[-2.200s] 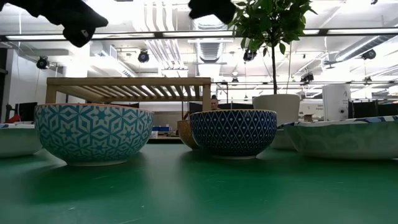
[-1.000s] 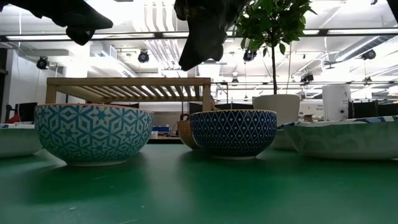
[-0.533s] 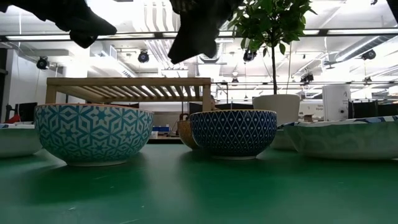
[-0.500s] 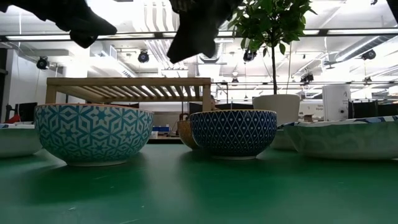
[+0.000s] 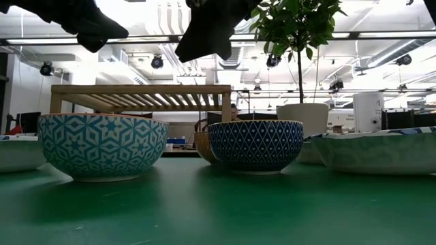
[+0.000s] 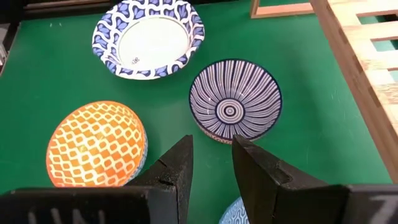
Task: Place and stack bowls onto a shelf
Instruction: Put the light blue bowl on the shelf
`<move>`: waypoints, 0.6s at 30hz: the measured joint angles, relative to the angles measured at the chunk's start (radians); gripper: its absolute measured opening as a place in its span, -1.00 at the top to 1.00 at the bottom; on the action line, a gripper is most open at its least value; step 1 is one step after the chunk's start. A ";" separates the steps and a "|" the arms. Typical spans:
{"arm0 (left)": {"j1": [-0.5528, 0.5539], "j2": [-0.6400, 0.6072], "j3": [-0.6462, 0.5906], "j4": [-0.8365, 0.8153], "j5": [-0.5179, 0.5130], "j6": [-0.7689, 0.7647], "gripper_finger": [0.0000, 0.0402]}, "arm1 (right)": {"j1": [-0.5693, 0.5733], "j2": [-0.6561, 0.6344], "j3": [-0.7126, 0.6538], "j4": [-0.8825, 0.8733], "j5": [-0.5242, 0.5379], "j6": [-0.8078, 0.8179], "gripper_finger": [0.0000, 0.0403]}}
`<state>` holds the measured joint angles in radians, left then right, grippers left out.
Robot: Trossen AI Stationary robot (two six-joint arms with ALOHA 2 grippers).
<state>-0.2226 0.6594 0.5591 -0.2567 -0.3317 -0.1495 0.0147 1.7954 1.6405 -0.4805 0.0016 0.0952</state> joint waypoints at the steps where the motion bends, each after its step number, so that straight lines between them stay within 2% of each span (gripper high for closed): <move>1: 0.000 0.000 0.000 0.000 0.000 0.001 1.00 | 0.000 0.000 0.000 0.000 0.000 0.000 0.50; 13: 0.000 0.000 0.001 0.000 0.000 0.003 1.00 | 0.000 0.000 0.000 0.020 0.000 0.004 0.50; 18: 0.000 0.000 0.001 0.000 0.000 0.003 1.00 | 0.000 0.000 0.000 0.059 -0.001 0.121 0.50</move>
<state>-0.2226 0.6590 0.5602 -0.2569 -0.3321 -0.1463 0.0151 1.7954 1.6402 -0.4214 0.0007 0.2165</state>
